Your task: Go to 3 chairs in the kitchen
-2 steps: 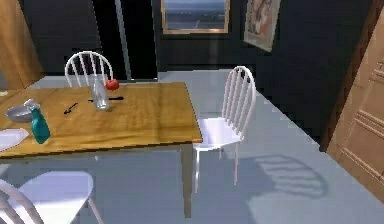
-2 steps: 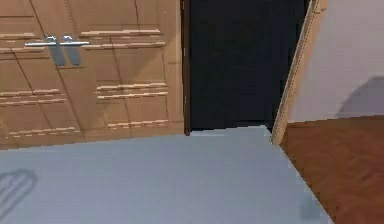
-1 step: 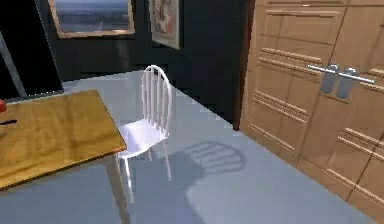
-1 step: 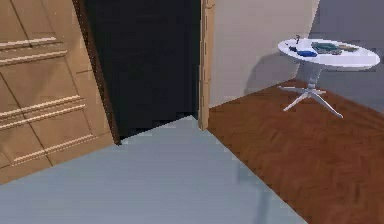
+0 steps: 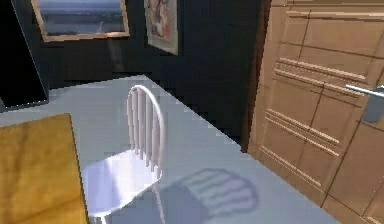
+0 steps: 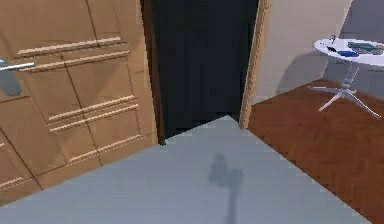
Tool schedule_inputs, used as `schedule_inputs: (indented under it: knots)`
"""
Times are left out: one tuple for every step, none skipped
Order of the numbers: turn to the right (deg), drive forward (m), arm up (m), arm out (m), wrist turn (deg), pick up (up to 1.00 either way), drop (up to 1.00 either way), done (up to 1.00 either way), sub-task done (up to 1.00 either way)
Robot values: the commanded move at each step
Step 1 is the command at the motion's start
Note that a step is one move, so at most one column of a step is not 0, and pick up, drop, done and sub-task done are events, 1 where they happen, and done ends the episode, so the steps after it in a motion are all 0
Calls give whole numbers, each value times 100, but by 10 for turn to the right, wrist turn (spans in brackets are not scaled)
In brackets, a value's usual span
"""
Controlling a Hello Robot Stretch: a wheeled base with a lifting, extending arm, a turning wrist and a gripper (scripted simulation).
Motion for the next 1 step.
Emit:
schedule_inputs:
  knots:
    - [-240, 0, 0, 0, 0, 0, 0, 0, 0]
